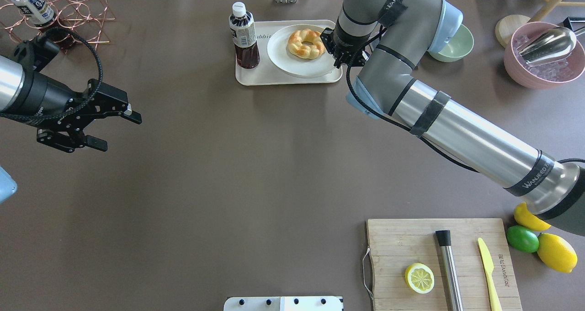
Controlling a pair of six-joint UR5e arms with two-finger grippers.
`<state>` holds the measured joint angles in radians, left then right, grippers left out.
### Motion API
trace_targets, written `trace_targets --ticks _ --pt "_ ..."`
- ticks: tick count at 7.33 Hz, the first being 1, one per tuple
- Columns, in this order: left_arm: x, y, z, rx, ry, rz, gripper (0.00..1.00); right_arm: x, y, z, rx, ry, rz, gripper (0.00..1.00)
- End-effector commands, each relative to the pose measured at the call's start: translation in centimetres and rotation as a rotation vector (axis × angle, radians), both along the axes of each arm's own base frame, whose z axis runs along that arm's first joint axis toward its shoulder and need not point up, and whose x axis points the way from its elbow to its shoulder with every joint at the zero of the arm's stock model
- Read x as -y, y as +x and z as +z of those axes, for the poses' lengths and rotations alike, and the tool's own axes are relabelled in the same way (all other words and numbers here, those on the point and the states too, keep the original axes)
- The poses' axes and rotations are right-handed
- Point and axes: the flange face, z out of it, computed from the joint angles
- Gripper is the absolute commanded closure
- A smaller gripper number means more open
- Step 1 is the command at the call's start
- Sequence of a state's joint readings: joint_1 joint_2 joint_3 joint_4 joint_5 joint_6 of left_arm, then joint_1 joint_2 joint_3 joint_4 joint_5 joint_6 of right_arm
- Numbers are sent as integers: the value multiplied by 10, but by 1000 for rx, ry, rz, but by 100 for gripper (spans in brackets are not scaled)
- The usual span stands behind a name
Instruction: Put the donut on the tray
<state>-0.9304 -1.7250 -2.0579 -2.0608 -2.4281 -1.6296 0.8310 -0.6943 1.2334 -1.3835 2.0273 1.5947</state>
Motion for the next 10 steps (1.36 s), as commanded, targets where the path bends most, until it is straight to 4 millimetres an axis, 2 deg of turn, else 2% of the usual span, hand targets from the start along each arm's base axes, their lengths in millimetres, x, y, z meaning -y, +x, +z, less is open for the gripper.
trace_targets --ticks 1,2,4,6,9,10 --pt "-8 -9 14 10 -4 -2 3 24 -24 29 23 -44 94 100" --pt "-9 -15 30 31 14 2 3 28 -40 26 2 -41 119 100" --pt "-11 -25 40 45 36 0 3 34 -44 27 -17 -48 150 100" --pt "-11 -25 43 48 44 5 3 39 -65 13 -47 -43 196 100" --pt "-10 -25 45 51 56 9 3 45 -68 25 -73 -42 247 100" --pt "-10 -25 45 51 59 10 3 43 -74 12 -52 -60 272 100"
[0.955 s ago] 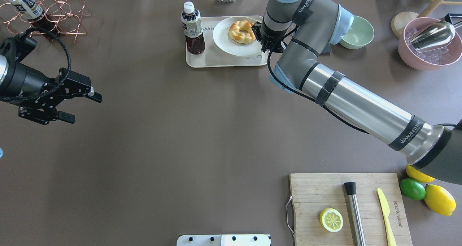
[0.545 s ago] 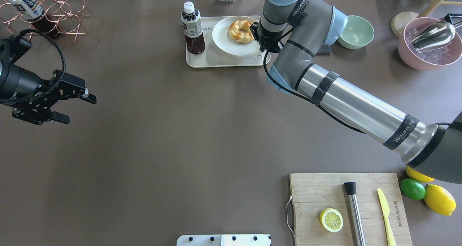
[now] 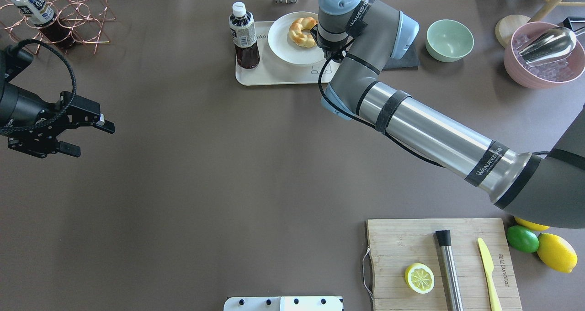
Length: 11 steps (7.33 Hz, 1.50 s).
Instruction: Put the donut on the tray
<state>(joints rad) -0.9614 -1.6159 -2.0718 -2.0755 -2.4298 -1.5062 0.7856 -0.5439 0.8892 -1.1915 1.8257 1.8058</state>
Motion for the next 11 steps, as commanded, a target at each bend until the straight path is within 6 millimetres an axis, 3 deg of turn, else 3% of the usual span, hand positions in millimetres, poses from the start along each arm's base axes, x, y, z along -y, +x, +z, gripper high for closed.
trace_targets --ticks 1,2,3,4,5,6,7,8,10,11 --pt "1 0 1 1 7 3 3 -5 -12 -18 24 -17 42 100" --pt "1 0 1 1 9 3 3 -10 -20 -22 19 -9 56 100" --pt "1 0 1 1 7 3 3 -9 -20 -20 17 -14 75 91" --pt "1 -1 0 0 9 -1 3 -9 -19 -20 12 -8 83 70" --pt "2 -4 -3 -3 15 -6 3 -9 -19 -22 14 -5 81 42" --pt "5 -9 -6 -7 20 -19 3 -6 -14 -34 26 4 84 0" --pt "6 -10 -7 -8 21 -24 3 -2 -3 -45 44 18 88 0" --pt "9 -14 -6 -6 18 -32 3 0 21 -66 67 57 53 0" --pt "11 -12 -19 -18 85 -15 3 -4 67 -67 -97 178 -199 0" --pt "13 -18 -6 6 202 26 3 -14 96 -59 -176 244 -331 0"
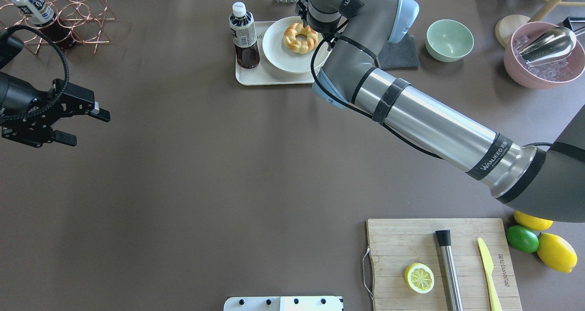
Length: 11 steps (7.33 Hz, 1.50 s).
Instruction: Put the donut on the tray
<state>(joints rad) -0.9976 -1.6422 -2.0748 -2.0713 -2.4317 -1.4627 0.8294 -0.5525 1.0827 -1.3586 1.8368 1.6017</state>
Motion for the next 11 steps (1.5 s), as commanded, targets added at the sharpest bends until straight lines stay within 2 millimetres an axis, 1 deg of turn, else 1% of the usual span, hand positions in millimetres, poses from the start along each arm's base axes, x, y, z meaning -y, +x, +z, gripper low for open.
trace_targets --ticks 1,2,3,4,5,6,7,8,9,10,11 --pt "-1 -12 37 73 221 96 3 -31 69 22 -142 167 -306 0" --pt "8 -27 63 119 284 111 3 -51 105 43 -113 201 -351 0" --pt "26 -45 88 175 331 126 3 -69 150 77 -112 254 -419 0" --pt "39 -73 104 237 389 141 3 -84 189 105 -124 291 -461 0" --pt "48 -109 118 302 456 162 3 -91 212 126 -134 296 -483 0" --pt "51 -142 139 369 517 201 3 -91 228 144 -157 309 -510 0" --pt "56 -166 161 430 569 248 3 -102 241 167 -180 328 -557 0" --pt "60 -195 185 458 595 270 3 -117 263 189 -207 352 -602 0" --pt "56 -221 218 475 597 285 3 -128 297 217 -230 371 -649 0" --pt "46 -238 241 484 602 299 3 -134 338 238 -199 372 -665 0" --pt "30 -256 258 488 578 285 3 -143 380 267 -190 381 -694 0"
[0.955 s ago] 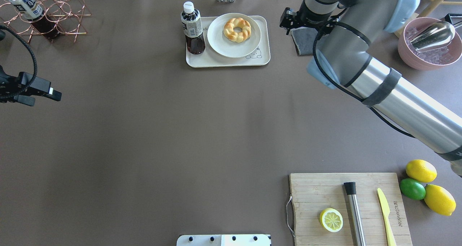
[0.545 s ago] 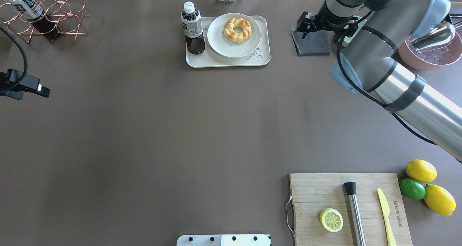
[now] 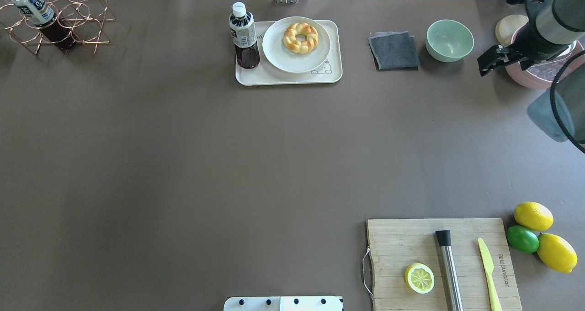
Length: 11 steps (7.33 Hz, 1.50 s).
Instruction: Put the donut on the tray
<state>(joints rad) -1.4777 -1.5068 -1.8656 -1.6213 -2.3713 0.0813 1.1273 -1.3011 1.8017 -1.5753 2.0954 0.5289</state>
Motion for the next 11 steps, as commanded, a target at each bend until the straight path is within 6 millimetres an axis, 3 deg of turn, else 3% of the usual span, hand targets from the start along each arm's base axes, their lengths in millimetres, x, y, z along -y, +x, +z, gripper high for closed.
trace_targets --ticks 1,3,5,8,11 --pt "-25 -35 43 11 -31 -12 3 -28 109 68 18 30 -87 0" --pt "-34 -35 54 8 -45 -6 3 -59 183 117 26 43 -102 0" --pt "-34 -37 51 17 -35 -10 3 -83 210 139 58 27 -87 0" --pt "-30 -37 48 18 -32 -16 3 -89 210 152 65 1 -89 0" --pt "-32 -41 50 18 -33 -20 3 -86 197 179 97 -49 -112 0"
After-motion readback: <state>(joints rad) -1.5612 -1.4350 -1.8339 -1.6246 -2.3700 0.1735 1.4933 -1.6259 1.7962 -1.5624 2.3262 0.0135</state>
